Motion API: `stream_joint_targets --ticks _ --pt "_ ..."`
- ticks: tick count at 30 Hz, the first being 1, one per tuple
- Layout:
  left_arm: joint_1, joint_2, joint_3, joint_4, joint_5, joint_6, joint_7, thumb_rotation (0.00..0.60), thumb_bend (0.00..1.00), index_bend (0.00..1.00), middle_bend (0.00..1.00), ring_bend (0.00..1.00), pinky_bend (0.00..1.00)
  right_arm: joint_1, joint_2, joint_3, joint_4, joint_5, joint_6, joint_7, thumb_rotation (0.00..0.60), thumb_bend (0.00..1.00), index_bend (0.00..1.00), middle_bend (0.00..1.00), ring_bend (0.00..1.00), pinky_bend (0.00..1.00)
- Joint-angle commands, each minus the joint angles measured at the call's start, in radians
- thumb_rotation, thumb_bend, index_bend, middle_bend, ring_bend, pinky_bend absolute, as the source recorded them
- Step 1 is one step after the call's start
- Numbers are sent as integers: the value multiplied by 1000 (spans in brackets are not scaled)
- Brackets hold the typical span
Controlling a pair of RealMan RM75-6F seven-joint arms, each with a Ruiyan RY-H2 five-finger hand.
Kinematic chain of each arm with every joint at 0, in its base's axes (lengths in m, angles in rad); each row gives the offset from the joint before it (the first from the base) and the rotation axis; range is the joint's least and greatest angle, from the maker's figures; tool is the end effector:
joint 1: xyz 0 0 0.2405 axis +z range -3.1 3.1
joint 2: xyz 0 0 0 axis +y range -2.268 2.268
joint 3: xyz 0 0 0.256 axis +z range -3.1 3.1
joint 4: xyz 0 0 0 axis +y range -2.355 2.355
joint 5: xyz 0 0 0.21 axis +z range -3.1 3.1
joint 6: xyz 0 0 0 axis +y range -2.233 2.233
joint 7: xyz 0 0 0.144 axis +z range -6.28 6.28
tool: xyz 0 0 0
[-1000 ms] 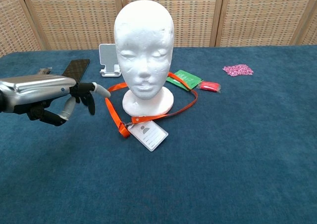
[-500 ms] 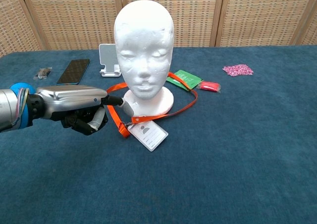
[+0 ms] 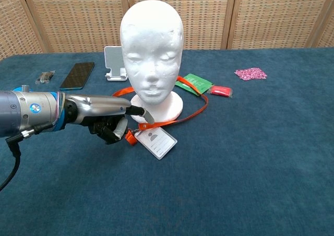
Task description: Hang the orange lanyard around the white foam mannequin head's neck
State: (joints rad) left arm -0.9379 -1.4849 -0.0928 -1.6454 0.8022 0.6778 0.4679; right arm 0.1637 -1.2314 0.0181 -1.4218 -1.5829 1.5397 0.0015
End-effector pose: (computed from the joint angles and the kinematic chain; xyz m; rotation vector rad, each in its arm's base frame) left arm -0.1133 0.3148 -0.0516 -2.2204 -1.1365 -0.6449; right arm -0.3110 -0.2011 0.1380 1.5006 -0.7415 0.9634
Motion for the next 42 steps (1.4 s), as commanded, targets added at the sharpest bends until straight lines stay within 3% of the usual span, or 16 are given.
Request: stream_joint_targets --ticks 1,5,13,35,42 --pt "-80 -7 23 -7 -131 -15 54 600 1000 129 967 877 1000 -2 1 3 -1 -2 1 0 600 175 34 0 0 0" --pt "-131 -15 41 -9 -211 -22 66 600 1000 131 967 877 1000 -5 3 7 -2 -4 3 -2 600 175 34 0 0 0" --pt "-173 -33 75 -13 -255 7 70 600 1000 134 967 877 1000 -8 4 11 -4 -10 0 -1 600 174 34 0 0 0" --pt "-227 -3 158 -64 -255 -28 23 600 1000 154 967 877 1000 -17 9 23 -15 -23 9 -1 600 175 34 0 0 0" --pt "-221 24 182 -105 -194 -50 -7 600 1000 169 967 877 1000 -19 8 26 -16 -26 10 -2 600 175 34 0 0 0"
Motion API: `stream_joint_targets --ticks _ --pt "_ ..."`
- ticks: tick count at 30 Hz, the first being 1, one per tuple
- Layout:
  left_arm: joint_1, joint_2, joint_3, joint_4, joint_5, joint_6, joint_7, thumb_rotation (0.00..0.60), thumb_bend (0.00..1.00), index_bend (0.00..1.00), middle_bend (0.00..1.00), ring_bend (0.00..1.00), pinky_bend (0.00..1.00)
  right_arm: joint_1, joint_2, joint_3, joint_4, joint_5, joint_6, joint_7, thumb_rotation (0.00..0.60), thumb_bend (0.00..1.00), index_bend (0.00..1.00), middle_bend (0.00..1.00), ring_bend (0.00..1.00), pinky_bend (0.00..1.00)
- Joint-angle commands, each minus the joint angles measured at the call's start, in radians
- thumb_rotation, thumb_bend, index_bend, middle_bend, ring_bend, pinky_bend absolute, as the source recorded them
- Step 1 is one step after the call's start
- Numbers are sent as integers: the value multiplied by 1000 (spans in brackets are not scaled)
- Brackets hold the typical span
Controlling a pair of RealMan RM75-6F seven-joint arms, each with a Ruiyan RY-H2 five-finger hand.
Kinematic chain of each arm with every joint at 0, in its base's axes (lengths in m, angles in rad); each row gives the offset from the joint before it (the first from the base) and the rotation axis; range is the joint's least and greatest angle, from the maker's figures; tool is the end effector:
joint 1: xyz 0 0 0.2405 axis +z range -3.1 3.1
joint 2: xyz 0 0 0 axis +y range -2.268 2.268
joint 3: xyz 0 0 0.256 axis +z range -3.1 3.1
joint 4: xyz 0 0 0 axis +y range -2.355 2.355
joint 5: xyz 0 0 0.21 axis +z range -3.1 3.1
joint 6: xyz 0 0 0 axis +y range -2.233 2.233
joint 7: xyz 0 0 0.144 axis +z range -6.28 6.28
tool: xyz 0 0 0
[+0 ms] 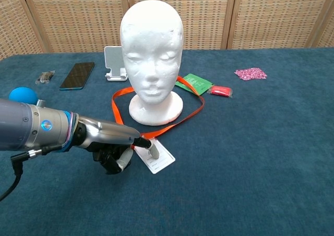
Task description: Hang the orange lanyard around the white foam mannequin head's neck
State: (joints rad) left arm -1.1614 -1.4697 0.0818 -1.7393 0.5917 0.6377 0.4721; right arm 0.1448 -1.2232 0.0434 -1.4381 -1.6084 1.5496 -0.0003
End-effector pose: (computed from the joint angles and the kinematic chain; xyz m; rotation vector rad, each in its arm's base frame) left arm -0.1023 0.2870 -0.0662 -2.3883 -1.1796 -0.4025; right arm -0.3066 -0.1992 0.1423 1.4889 -0.7246 0.9881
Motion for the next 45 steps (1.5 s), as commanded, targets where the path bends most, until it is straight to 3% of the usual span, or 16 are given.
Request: stream_joint_targets --ticks 1,22,30,41,45 --pt "2 14 10 -17 29 -18 -18 600 1000 173 967 877 1000 0 -1 0 0 -1 0 -1 600 175 34 0 0 0" --pt "12 37 60 -70 224 -84 -93 600 1000 214 967 877 1000 -4 2 7 -6 -5 2 -1 600 175 34 0 0 0" --pt "1 43 82 -106 252 -82 -91 600 1000 217 967 877 1000 -5 4 9 -8 -5 2 -1 600 175 34 0 0 0" --pt "53 77 59 -151 365 2 -139 600 1000 210 967 877 1000 -8 7 11 -10 -7 5 -2 600 175 34 0 0 0" --pt "126 156 45 -183 503 83 -211 600 1000 204 967 877 1000 -9 8 11 -12 -8 6 0 600 175 34 0 0 0"
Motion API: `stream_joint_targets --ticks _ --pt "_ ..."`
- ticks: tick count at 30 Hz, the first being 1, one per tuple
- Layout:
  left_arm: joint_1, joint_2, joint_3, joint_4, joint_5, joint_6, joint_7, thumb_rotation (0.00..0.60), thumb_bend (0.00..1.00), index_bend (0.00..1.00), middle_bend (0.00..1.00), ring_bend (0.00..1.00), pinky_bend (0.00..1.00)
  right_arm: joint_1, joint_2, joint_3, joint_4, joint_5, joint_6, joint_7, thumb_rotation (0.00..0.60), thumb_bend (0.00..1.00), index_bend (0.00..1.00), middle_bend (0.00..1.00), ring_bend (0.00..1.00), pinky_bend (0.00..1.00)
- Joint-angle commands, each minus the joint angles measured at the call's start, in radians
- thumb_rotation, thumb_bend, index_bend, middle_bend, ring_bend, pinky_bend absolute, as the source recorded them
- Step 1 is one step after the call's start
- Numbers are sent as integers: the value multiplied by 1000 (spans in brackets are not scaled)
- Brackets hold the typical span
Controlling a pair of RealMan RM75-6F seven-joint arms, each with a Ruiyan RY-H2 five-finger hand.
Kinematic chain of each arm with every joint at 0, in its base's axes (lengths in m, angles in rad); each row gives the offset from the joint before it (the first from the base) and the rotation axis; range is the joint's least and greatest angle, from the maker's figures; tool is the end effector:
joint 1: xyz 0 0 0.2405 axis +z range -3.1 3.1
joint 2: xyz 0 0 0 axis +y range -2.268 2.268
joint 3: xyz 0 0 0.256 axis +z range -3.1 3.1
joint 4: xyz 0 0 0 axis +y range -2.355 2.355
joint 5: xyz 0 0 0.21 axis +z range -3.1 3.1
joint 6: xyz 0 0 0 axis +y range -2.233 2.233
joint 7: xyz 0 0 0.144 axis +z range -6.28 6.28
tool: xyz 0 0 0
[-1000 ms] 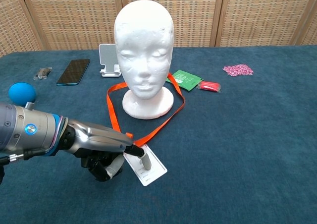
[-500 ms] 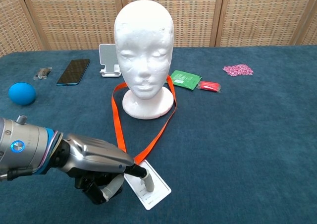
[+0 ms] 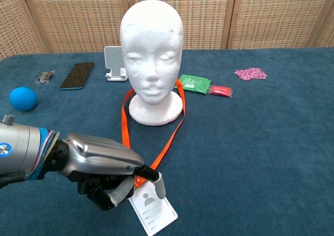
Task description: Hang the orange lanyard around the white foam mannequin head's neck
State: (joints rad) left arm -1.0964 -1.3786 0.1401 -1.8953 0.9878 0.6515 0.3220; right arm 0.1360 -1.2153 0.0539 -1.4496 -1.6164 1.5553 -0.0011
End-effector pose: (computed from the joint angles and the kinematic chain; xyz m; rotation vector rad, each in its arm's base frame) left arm -0.0935 0.2414 -0.0455 -2.6017 -1.0724 -0.5350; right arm -0.3047 -0.1982 0.1456 1.4805 -0.7178 0.9977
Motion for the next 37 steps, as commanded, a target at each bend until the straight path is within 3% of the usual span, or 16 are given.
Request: stream_joint_targets --ticks 1,7,10,13,15,16,17,18,20,21,22,29,33,37 --pt "73 75 -13 -28 131 80 -75 600 1000 200 967 877 1000 -1 1 0 -1 0 1 1 600 175 34 0 0 0" --pt "168 162 4 -7 319 173 -205 600 962 163 966 877 1000 -2 2 -1 -5 -6 6 -1 600 175 34 0 0 0" --pt "218 208 29 22 408 230 -271 600 728 129 953 875 998 -4 3 -2 -9 -10 9 -2 600 175 34 0 0 0" --pt "283 250 61 78 479 312 -320 600 369 64 901 826 944 -6 6 -4 -14 -15 14 -3 600 175 34 0 0 0" --pt "331 278 84 122 506 368 -346 600 117 12 790 721 822 -6 8 -5 -19 -19 16 -3 600 175 34 0 0 0" --pt "362 295 95 149 511 403 -361 600 62 4 729 664 751 -6 8 -6 -21 -22 17 -4 600 175 34 0 0 0" --pt "380 303 100 163 514 422 -371 600 10 0 608 551 617 -6 9 -6 -23 -23 17 -4 600 175 34 0 0 0" --pt "403 313 104 181 508 447 -379 600 0 0 506 458 511 -6 9 -7 -24 -26 17 -4 600 175 34 0 0 0" --pt "481 337 107 236 483 532 -404 600 0 0 185 166 204 -6 11 -8 -29 -29 16 -5 600 174 34 0 0 0" --pt "551 353 91 270 398 601 -436 600 0 0 62 56 83 -5 13 -9 -32 -30 16 -5 600 175 34 0 0 0" --pt "585 345 79 286 378 640 -442 600 0 0 16 14 31 -5 14 -9 -34 -30 15 -7 600 175 34 0 0 0" --pt "755 283 -25 301 210 823 -422 600 0 0 0 0 0 -8 33 -9 -53 -11 -3 -30 600 151 33 0 0 0" --pt "803 270 -48 273 184 876 -356 600 0 0 0 0 0 -9 50 -12 -68 4 -23 -46 600 14 3 0 0 0" --pt "841 262 -57 263 204 904 -340 600 0 0 0 0 0 -13 64 -8 -91 24 -32 -62 600 0 0 0 0 0"
